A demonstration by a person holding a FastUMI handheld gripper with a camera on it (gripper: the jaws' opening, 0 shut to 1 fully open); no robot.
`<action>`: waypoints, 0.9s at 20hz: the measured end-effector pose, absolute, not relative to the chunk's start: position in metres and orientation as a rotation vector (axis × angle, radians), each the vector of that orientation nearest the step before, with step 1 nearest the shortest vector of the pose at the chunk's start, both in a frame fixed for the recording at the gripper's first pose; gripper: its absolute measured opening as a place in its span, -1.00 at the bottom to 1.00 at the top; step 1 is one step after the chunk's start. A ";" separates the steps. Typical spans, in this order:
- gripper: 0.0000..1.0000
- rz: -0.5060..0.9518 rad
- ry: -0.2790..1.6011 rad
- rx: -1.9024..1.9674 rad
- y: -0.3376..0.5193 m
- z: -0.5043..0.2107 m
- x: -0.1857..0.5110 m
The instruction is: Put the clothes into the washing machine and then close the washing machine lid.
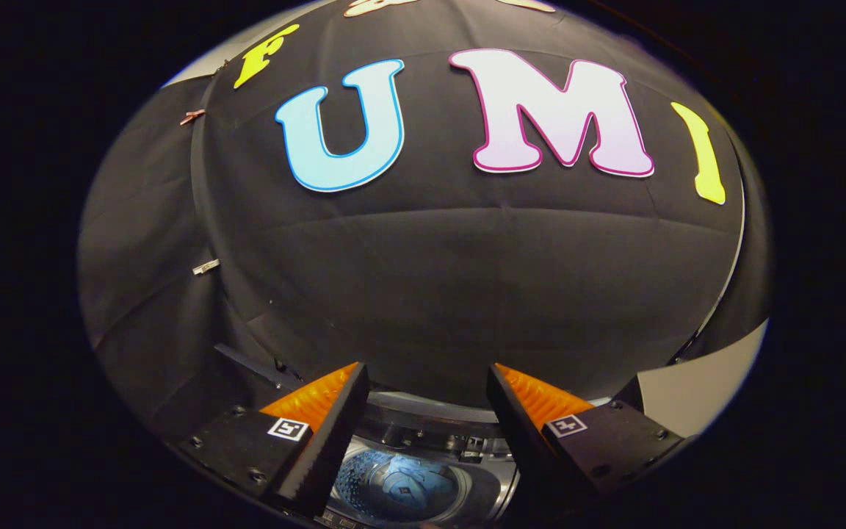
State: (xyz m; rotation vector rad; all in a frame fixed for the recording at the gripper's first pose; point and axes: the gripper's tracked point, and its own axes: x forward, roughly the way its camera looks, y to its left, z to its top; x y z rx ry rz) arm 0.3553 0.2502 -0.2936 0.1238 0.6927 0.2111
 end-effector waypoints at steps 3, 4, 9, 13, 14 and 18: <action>1.00 0.233 0.728 0.151 0.254 -0.294 0.332; 1.00 0.241 0.738 0.156 0.255 -0.295 0.324; 1.00 0.270 0.854 0.170 0.264 -0.313 0.275; 0.99 0.286 0.928 0.107 0.265 -0.331 0.239; 0.99 0.290 0.918 0.111 0.266 -0.328 0.237; 0.98 0.316 0.886 0.100 0.271 -0.314 0.223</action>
